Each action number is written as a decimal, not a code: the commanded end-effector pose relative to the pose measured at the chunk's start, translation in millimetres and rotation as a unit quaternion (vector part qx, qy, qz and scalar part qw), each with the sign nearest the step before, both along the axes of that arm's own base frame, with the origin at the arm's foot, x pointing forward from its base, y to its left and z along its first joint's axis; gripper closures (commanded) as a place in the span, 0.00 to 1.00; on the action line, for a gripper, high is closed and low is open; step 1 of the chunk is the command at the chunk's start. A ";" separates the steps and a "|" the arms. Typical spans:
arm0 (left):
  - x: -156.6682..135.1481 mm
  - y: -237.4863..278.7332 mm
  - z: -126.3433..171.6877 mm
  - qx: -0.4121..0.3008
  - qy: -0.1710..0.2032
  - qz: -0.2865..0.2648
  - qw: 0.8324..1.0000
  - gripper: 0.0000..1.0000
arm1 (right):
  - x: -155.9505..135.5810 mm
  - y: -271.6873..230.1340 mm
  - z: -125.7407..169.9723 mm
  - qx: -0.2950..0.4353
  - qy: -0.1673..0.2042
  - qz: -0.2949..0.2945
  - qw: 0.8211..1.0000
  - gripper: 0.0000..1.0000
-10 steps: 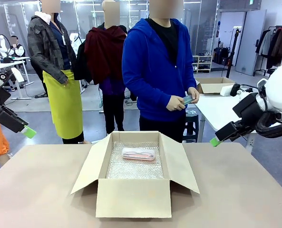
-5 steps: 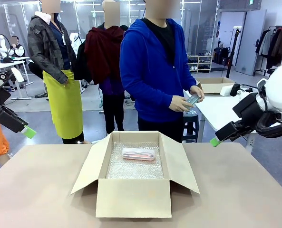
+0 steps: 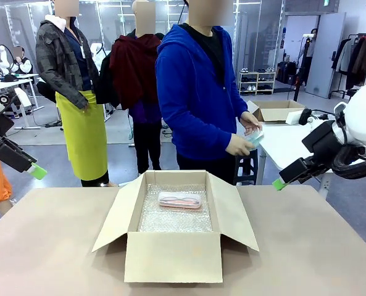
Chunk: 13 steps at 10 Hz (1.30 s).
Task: Pack the glasses set securely to prepare it for shipping.
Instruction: Put the Glasses case from the right side of the table into the Package Box.
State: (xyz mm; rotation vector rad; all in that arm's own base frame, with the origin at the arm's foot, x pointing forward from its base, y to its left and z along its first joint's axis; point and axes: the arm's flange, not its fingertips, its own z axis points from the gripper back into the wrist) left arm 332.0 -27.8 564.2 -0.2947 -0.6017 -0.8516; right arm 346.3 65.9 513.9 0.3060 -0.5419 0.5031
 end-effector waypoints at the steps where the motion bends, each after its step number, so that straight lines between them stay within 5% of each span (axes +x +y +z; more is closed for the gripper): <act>1: -0.2 2.4 2.0 -0.008 -0.004 -0.010 1.000 0.00 | 2.4 0.4 -1.5 -0.002 -0.005 -0.001 1.000 0.00; 13: -0.2 2.4 2.0 -0.008 -0.004 -0.010 1.000 0.00 | 2.4 0.4 -1.5 -0.002 -0.005 -0.001 1.000 0.00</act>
